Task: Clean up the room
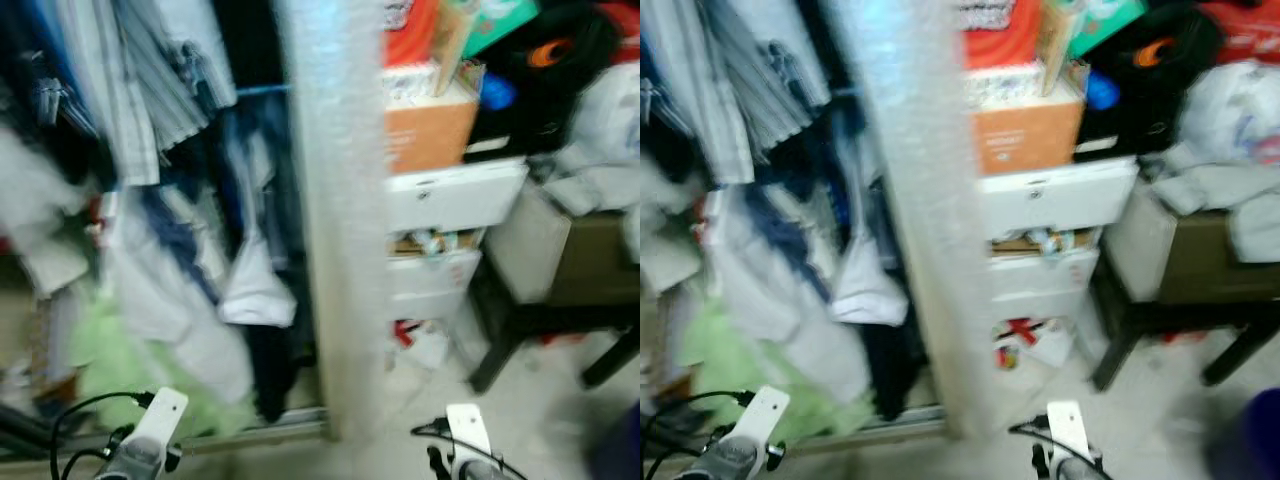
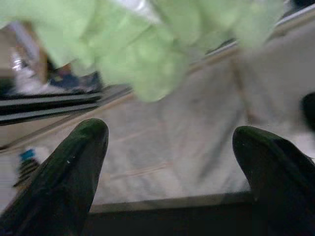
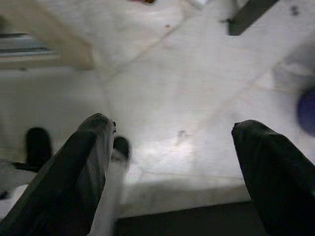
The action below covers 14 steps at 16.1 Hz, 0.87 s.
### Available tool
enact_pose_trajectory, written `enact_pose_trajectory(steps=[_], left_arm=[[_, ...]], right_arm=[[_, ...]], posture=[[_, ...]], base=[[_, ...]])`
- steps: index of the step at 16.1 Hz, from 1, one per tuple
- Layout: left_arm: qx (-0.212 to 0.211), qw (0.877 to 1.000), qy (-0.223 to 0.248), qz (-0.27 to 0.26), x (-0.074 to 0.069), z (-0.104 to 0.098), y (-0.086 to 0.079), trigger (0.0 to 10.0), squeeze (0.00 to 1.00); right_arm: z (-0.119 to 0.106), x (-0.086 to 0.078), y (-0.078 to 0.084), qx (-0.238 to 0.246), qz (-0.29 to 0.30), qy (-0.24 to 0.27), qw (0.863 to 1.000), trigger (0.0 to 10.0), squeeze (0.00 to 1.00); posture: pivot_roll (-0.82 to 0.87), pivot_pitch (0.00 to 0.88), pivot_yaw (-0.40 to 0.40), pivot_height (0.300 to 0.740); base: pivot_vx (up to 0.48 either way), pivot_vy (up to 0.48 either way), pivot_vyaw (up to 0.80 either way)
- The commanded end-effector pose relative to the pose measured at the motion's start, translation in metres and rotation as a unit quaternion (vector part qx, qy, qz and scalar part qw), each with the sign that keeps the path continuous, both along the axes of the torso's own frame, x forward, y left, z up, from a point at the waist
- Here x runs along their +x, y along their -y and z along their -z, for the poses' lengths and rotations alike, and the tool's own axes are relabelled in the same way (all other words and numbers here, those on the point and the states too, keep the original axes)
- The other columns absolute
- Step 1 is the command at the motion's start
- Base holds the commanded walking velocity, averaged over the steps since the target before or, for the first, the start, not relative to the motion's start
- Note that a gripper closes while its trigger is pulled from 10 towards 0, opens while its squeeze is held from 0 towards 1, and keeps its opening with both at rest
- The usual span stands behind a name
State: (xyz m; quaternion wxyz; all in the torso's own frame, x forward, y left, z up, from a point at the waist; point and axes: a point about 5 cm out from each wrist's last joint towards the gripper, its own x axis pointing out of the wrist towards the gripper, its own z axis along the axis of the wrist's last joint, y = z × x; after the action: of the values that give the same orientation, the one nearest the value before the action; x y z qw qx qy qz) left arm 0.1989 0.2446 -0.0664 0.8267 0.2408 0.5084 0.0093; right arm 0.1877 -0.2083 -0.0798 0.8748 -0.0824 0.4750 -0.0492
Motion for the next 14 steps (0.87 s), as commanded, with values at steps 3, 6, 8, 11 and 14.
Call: enact_pose_trajectory(steps=[3,6,8,11,14], left_arm=[[0.001,1.000,0.009,0.017,0.006,-0.001,0.008,10.0,0.00],[0.010,1.000,0.009,0.019,0.005,-0.001,0.006,10.0,0.00],[0.015,1.000,0.010,0.020,0.005,-0.001,0.006,10.0,0.00],[0.021,0.999,0.010,0.023,0.005,-0.001,0.006,10.0,0.00],[0.022,0.999,0.009,0.024,0.005,-0.001,0.006,10.0,0.00]], right_arm=[[-0.003,0.004,0.006,-0.011,0.010,0.012,1.000,10.0,0.00],[-0.007,0.012,0.004,-0.019,0.000,0.024,1.000,10.0,0.00],[-0.010,0.014,0.012,-0.027,-0.001,0.029,0.999,10.0,0.00],[-0.012,0.015,0.019,-0.027,0.003,0.030,0.999,10.0,0.00],[-0.013,0.014,0.023,-0.026,0.002,0.026,0.999,10.0,0.00]], posture=[[-0.15,0.000,0.070,0.740],[-0.15,0.000,0.068,0.740],[-0.15,0.000,0.067,0.740],[-0.15,0.000,0.068,0.740],[-0.16,0.000,0.068,0.740]], base=[[0.000,0.000,0.00],[0.000,0.000,0.00],[0.000,0.000,0.80],[0.000,0.000,0.80],[0.000,0.000,0.80]])
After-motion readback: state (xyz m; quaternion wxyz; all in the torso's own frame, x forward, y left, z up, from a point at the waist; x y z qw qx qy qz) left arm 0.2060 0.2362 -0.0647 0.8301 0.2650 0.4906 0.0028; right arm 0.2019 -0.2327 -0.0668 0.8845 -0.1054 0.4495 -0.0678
